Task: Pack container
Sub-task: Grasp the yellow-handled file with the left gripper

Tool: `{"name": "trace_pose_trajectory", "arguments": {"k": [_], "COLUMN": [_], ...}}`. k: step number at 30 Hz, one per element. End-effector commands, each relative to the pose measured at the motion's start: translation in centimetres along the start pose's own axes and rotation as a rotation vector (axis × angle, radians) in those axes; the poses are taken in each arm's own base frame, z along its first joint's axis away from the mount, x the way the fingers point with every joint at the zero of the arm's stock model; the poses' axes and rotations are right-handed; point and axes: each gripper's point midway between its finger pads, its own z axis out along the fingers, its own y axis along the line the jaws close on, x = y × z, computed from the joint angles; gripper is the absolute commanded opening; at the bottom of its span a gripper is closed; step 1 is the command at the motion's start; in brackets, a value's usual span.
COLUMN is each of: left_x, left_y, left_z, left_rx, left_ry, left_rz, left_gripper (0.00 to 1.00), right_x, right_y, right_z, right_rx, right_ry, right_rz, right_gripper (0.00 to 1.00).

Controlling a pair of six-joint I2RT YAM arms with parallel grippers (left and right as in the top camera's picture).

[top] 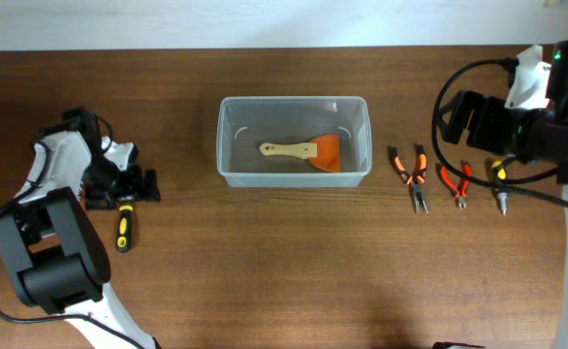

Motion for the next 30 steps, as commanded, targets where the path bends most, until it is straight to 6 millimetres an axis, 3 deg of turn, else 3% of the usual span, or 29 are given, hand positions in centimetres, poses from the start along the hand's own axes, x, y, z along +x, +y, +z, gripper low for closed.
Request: {"name": "trace_pose_trajectory", "arguments": {"k": [1, 15, 17, 21, 25, 28, 30], "left_x": [0.7, 1.8, 1.9, 2.1, 2.2, 2.3, 2.3], "left_y": [0.1, 0.7, 0.7, 0.6, 0.6, 0.6, 0.6], "left_z": [1.3, 3.1, 3.3, 3.3, 3.3, 3.3, 3.3], "left_rx": [-0.001, -0.030, -0.029, -0.028, -0.026, -0.026, -0.026], "left_ry": [0.013, 0.030, 0.030, 0.039, 0.046, 0.047, 0.047], "left_rz": [0.010, -0.074, -0.074, -0.079, -0.079, -0.080, -0.080], "left_gripper": [1.00, 0.93, 0.73, 0.51, 0.44, 0.29, 0.27], "right_x": [-0.1, 0.2, 0.1, 0.1, 0.1, 0.1, 0.1], "right_y": [-0.3, -0.4, -0.3, -0.3, -0.3, -0.3, -0.3], "right_z": [0.0, 0.0, 0.0, 0.0, 0.0, 0.0, 0.0], "right_rx": [0.010, 0.013, 0.013, 0.012, 0.012, 0.012, 0.012], "right_ry": [-0.004, 0.008, 0.005, 0.002, 0.002, 0.002, 0.002], "right_rz": [0.001, 0.003, 0.003, 0.002, 0.002, 0.002, 0.002], "right_gripper": [0.99, 0.99, 0.99, 0.99, 0.99, 0.99, 0.99]}}
